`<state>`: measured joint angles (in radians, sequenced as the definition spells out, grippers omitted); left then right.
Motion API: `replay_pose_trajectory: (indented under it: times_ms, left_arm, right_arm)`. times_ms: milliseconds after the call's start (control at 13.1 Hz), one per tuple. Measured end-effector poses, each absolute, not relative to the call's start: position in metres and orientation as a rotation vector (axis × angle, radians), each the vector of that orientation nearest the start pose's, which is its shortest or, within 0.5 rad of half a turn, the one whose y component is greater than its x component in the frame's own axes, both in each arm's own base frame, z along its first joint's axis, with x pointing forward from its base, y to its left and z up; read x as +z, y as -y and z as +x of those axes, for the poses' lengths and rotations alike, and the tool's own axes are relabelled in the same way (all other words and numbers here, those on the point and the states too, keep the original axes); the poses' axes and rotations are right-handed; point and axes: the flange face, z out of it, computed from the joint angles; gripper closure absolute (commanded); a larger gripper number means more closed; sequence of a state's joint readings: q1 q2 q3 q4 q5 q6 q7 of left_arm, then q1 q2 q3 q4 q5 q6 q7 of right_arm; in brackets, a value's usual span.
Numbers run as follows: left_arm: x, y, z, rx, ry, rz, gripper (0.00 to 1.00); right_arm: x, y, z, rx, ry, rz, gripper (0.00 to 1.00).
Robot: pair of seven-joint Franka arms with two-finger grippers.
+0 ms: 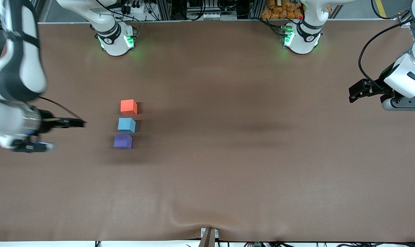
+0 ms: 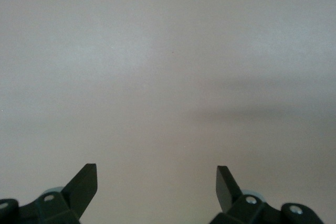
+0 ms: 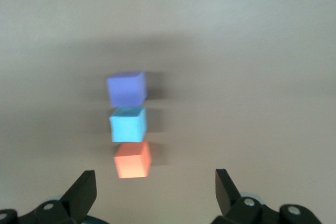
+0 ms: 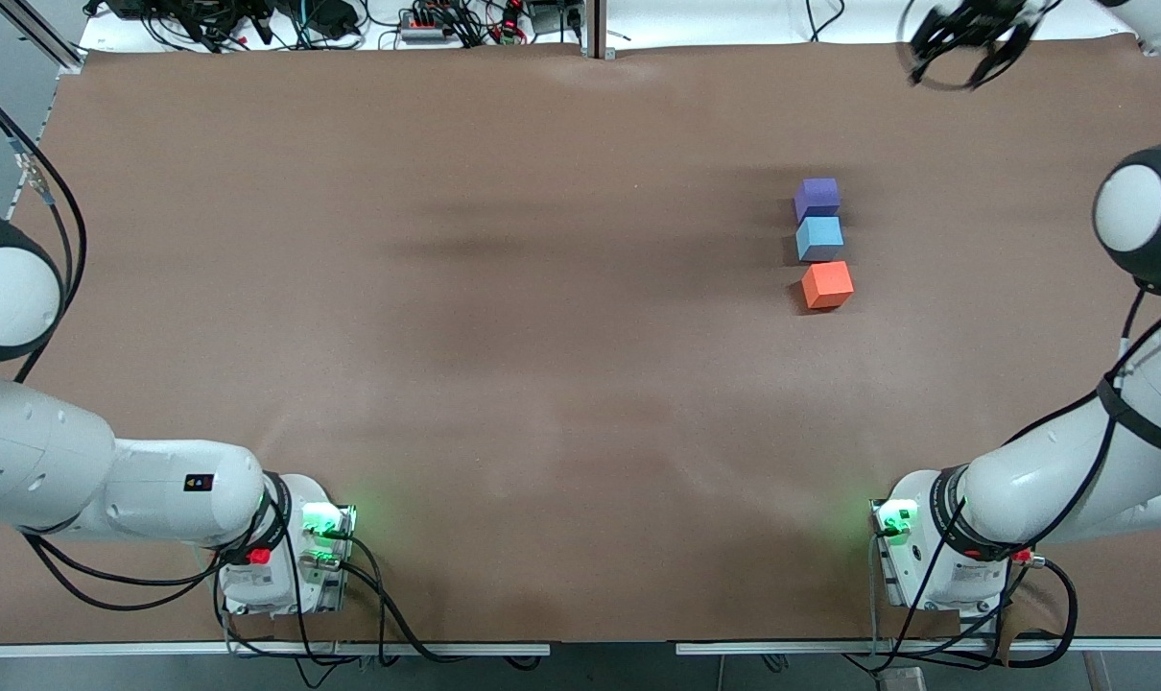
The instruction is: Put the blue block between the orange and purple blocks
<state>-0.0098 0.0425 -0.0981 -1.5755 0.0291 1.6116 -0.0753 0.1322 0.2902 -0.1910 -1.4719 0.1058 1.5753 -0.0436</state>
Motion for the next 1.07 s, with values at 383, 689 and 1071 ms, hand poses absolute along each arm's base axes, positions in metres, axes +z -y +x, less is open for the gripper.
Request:
replay_pose_trajectory:
  times_ms: [383, 689, 1071]
  left_arm:
    - [0.602, 0.057, 0.568, 0.004, -0.053, -3.116, 0.0]
    - [0.603, 0.057, 0.568, 0.002, -0.052, -3.116, 0.0]
    - [0.607, 0.059, 0.567, -0.009, -0.053, -3.116, 0.0]
  right_arm:
    - [0.591, 0.037, 0.579, 0.109, -0.061, -3.097, 0.0]
    - [0.617, 0.053, 0.542, 0.058, -0.056, -3.079, 0.0]
    - [0.619, 0.05, 0.539, 0.048, -0.038, -3.081, 0.0]
